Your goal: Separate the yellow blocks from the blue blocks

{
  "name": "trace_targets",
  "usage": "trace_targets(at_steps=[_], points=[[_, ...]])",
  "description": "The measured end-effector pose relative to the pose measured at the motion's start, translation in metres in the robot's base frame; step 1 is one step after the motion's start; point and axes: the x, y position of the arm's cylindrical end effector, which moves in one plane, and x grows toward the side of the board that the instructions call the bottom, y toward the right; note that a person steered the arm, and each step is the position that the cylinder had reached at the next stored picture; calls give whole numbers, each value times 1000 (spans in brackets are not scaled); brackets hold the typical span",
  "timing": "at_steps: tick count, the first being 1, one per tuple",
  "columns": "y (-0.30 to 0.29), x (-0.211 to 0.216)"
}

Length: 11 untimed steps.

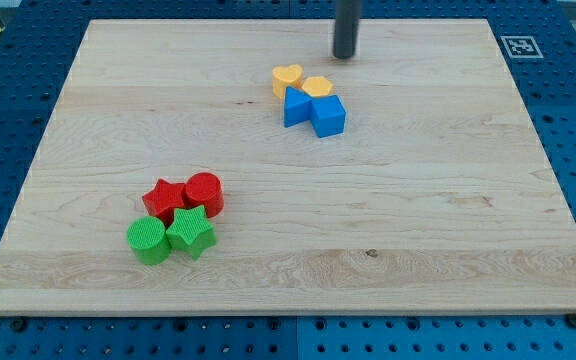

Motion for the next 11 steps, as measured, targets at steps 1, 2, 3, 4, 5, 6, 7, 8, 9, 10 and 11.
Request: trace_targets(at_steps=[1,2,3,4,5,6,7,8,9,10,11], points=[[18,52],[18,71],[19,79],[3,87],[-11,87],[-20,83],[-53,66],[-76,55],[-90,53],[-104,56],[-109,70]])
